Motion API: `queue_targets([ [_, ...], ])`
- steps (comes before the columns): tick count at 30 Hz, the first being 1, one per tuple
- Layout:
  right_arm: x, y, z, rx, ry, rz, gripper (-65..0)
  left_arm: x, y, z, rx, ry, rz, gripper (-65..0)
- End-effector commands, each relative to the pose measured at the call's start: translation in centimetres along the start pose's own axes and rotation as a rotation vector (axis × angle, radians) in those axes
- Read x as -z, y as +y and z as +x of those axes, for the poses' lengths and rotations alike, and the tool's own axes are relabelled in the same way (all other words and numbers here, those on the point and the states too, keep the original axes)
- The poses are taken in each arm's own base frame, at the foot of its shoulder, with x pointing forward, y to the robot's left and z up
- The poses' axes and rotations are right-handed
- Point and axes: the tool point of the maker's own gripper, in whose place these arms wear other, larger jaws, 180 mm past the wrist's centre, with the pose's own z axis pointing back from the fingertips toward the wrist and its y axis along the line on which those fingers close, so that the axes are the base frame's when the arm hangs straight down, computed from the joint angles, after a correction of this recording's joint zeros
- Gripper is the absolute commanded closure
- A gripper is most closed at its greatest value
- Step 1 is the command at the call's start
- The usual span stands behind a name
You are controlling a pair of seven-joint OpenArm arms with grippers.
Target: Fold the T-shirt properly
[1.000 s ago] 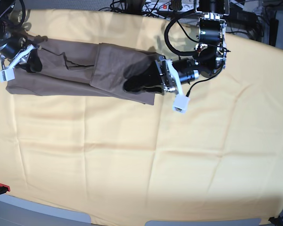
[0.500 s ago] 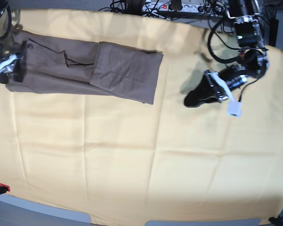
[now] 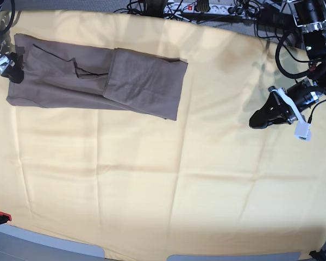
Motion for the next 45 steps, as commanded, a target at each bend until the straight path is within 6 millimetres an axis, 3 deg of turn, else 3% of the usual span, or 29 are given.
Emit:
queue_targets([
  [1, -0.5, 0.1, 0.1, -0.004, 0.021, 0.014, -37.7, -0.3, -0.4, 1.8, 0.030, -0.048, -0.013, 0.0],
  [5, -0.5, 1.8, 0.0, 0.032, 0.024, 0.113, -37.7, -0.3, -0.4, 1.8, 0.027, -0.050, -0.015, 0.0],
  [9, -0.6, 2.2, 0.2, 0.039, 0.013, 0.136, -35.9, -0.3, -0.4, 1.8, 0.027, -0.050, -0.015, 0.0],
  [11, -0.6, 2.2, 0.3, 0.039, 0.007, 0.135, -25.3, -0.3, -0.4, 1.8, 0.028, -0.050, -0.015, 0.0],
  [14, -0.6, 1.8, 1.2, 0.036, -0.043, 0.114, 0.0, -0.3, -0.4, 1.8, 0.028, -0.050, -0.015, 0.0],
  [23, -1.7, -1.8, 5.0, -0.110, -0.080, -0.082, 0.0, -0.3, -0.4, 1.8, 0.027, -0.051, -0.016, 0.0],
  [31, -4.4, -1.5, 9.1, -0.230, -0.138, -0.136, 0.0, -0.3, -0.5, 1.9, 0.025, -0.054, -0.020, 0.0],
  [37, -5.9, 1.3, 10.4, -0.346, -0.173, -0.150, 0.0, -0.3, -0.5, 1.9, 0.025, -0.054, -0.020, 0.0],
  [40, -5.6, 4.4, 9.8, -0.384, -0.192, -0.086, 0.0, -0.3, -0.5, 1.8, 0.025, -0.053, -0.020, 0.0],
  [45, -5.3, 11.5, 8.7, -0.429, -0.241, 0.099, 0.0, -0.3, -0.5, 1.8, 0.025, -0.053, -0.020, 0.0],
])
